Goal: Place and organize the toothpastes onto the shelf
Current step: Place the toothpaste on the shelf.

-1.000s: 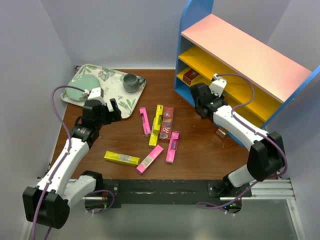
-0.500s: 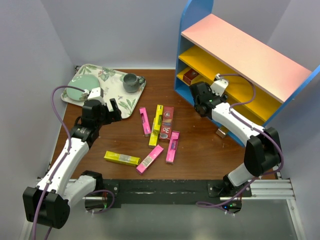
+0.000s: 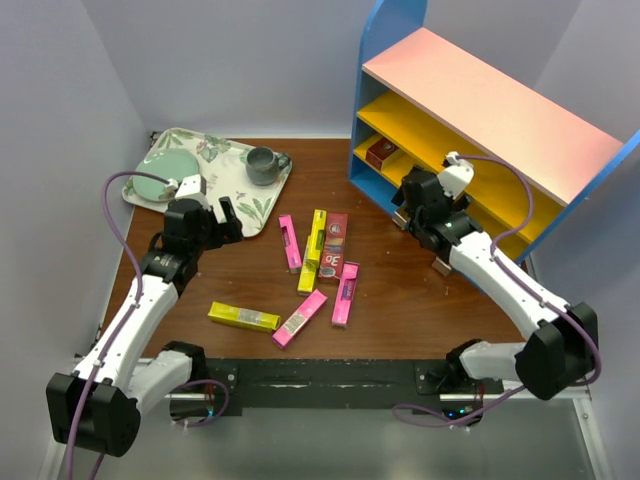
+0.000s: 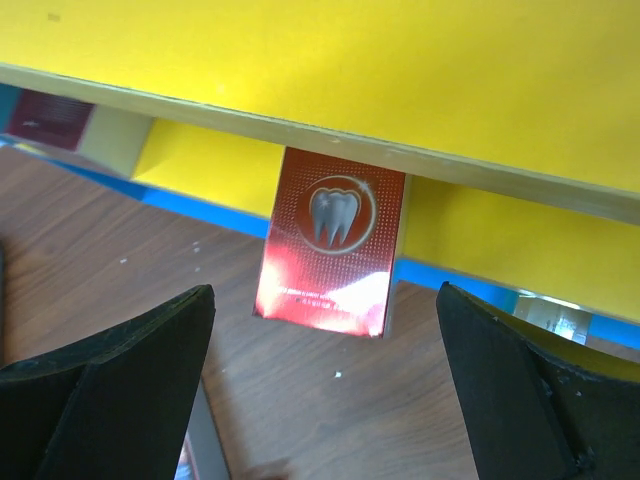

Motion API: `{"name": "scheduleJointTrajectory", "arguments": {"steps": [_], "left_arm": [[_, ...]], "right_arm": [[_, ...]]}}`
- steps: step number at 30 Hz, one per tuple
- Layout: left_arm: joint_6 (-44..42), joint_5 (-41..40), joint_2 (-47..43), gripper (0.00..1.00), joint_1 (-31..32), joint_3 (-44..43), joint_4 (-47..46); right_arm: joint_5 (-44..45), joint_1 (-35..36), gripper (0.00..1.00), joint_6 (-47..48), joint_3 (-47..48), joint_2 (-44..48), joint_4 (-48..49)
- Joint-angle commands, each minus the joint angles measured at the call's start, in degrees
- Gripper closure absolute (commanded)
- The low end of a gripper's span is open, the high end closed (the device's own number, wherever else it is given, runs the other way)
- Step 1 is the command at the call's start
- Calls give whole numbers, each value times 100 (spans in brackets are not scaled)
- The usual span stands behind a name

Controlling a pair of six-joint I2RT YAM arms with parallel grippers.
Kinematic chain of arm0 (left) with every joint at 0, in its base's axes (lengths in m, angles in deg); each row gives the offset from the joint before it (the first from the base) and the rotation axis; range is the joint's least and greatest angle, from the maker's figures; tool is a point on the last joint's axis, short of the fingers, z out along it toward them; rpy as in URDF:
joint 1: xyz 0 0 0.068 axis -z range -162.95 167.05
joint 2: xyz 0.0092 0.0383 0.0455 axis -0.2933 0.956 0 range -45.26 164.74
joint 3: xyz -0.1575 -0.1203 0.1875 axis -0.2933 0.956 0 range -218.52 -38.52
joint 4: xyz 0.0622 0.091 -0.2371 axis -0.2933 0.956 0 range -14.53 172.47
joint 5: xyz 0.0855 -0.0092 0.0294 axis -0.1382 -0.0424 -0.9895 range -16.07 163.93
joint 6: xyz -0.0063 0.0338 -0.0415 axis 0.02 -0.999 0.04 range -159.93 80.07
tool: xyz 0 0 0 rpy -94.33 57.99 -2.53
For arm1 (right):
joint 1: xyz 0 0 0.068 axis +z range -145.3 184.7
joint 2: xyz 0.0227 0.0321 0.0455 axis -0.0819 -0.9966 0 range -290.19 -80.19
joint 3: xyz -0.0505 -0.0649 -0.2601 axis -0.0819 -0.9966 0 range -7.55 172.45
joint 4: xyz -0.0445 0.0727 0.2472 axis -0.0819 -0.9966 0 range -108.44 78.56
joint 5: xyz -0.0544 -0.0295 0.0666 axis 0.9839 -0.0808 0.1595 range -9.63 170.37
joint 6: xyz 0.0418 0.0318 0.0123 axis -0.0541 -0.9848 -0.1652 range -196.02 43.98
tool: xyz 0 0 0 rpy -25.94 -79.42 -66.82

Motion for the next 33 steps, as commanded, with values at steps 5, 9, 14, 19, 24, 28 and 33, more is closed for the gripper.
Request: {"name": "scheduleJointTrajectory", "arguments": {"steps": [5,9,14,19,24,28,33], "left_arm": [[73,66,17,0,-46,-187,-129],[73,75,17,0,-54,-187,-130],[73,75,17,0,-54,-187,-138],[73,75,0,0,-54,-178,-121],[73,75,0,0,-54,-187,-129],[73,75,-9,0,-54,-187,-129],[73,66,0,0,-54,-187,-121]], "right_arm": [[-725,-9,2,780,-112,640,198],[-804,-9,2,833,-33,614,-101],[-883,-61,2,929,-120,509,39],[-1199,-96,2,1053,-50,185,294],[-1393,-114,2,1123,143,-80,426],[-1446,-114,2,1184,240,-177,488],[-1393,-114,2,1193,293,-19,294]]}}
